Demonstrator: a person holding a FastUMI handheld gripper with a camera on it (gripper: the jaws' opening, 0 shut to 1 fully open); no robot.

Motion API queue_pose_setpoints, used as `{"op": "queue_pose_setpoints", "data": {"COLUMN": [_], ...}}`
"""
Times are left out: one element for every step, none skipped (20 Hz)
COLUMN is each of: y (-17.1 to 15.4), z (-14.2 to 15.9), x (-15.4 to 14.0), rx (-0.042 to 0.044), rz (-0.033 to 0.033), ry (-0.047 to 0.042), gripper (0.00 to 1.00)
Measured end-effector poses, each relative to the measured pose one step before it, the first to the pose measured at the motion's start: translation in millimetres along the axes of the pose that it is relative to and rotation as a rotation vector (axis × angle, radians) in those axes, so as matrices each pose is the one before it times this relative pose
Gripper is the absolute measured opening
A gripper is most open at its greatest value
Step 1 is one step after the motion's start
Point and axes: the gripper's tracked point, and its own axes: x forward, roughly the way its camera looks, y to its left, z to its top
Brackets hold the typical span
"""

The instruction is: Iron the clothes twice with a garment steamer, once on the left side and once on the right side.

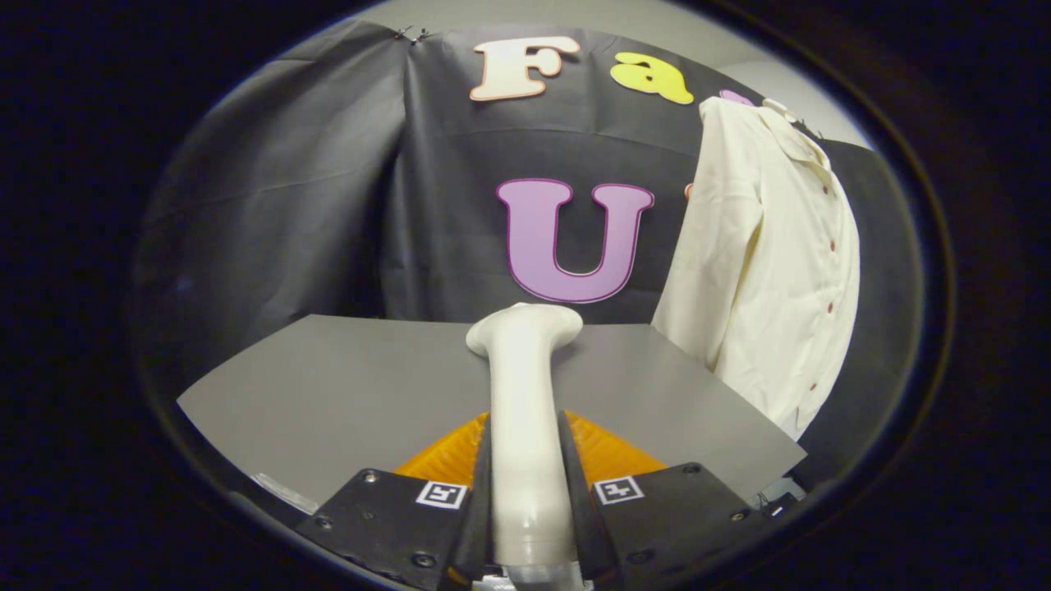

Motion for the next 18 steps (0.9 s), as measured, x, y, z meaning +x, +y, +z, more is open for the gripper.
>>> {"op": "queue_pose_setpoints", "data": {"y": [-0.39,0.22,0.83,0.92,0.63,0.42,0.09,0.71,0.38,-0.34,-1.34,-0.69,-1.36,-1.61,-3.14,-1.62,-1.65,-2.55], "z": [0.53,1.93,2.50,2.52,4.88,1.35,1.97,6.68,4.64,7.49,5.53,3.90,6.67,7.40,7.37,8.30,8.92,9.09], "x": [-1.56,-1.43,-1.87,-1.37,-2.33,-1.70,-3.91,-5.48,-5.80,-7.96,-6.64,-9.50,-10.15,-9.62,-10.90,-10.46,-9.95,-9.75], "rx": [0.01500,0.01752,0.01312,0.00649,0.01073,0.01045,0.01373,0.02033,0.00772,0.01001,-0.00856,-0.01042,-0.00727,-0.01144,-0.00848,-0.00326,-0.00241,-0.00103], "rz": [0.00748,0.00975,0.01208,0.01266,0.00893,0.00876,0.01340,0.01350,0.01252,0.00873,0.00854,0.00742,0.00450,0.00347,0.00333,0.00530,0.00598,0.00376], "ry": [-0.00943,-0.01681,-0.01750,-0.01605,-0.02971,-0.01953,-0.01287,-0.02662,-0.01529,-0.02849,-0.01210,-0.00666,-0.01609,-0.01350,-0.01487,-0.01781,-0.01626,-0.01972], "gripper": [0.42,0.40,0.39,0.39,0.38,0.37,0.37,0.37,0.37,0.36,0.36,0.35,0.36,0.36,0.36,0.36,0.36,0.36]}}
